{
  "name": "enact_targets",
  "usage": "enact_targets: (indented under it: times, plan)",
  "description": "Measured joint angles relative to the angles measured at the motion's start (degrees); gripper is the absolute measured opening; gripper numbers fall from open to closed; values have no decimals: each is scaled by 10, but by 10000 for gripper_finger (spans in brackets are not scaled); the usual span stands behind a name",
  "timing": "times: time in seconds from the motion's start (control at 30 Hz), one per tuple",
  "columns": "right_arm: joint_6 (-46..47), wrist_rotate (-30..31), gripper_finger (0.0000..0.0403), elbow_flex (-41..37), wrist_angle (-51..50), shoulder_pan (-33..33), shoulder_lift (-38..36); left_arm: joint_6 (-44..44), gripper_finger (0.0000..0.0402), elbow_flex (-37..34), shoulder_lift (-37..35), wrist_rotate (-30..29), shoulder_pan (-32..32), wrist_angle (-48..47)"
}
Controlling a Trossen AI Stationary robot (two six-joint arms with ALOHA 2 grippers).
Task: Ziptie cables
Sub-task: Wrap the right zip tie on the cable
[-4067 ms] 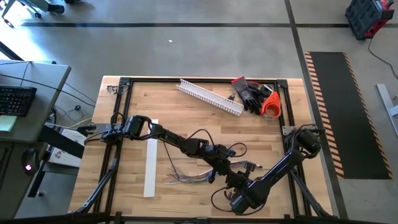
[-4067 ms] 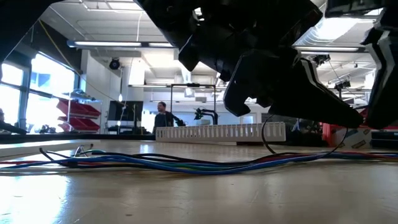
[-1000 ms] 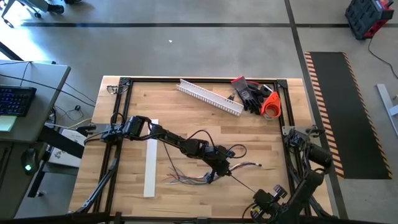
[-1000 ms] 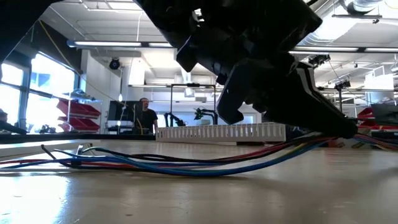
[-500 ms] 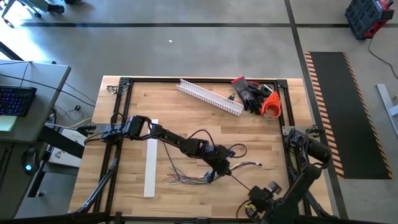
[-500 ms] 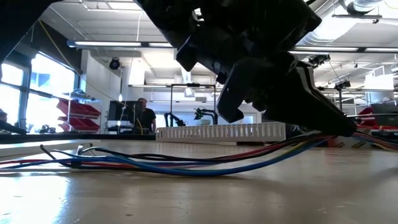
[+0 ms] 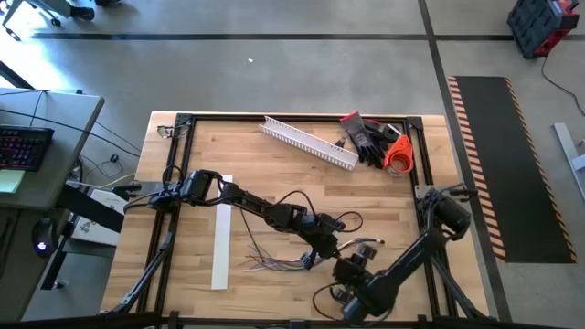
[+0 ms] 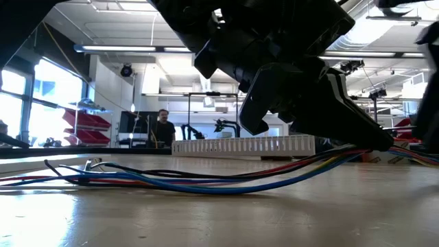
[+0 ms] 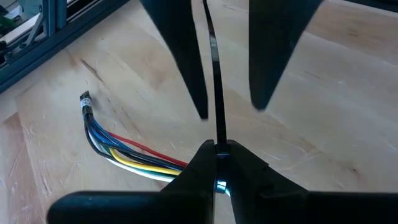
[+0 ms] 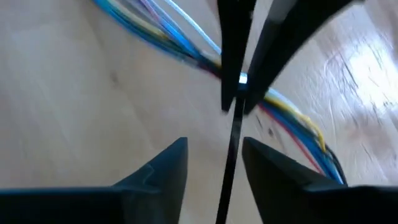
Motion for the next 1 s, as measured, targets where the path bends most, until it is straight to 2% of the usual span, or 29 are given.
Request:
enact_targets:
  times: [0.13,0.4,0.63,0.93,0.97,1.0]
  plan:
    - [-16,18,100,0,-2,-7,0,0,3,0,0,0,0,-3]
    - [-23,11,10,0,-8,-5,0,0,3,0,0,0,0,-4]
    - [-8,-7,3,0,-12,0,0,0,3,0,0,1,0,-2]
    - [116,-14,1,0,-18,57,0,0,3,3,0,8,-3,7]
    - [130,-26,0,0,-18,63,0,0,3,3,0,9,-3,5]
    - [143,-64,1,0,-20,69,0,0,3,2,0,7,-2,-3]
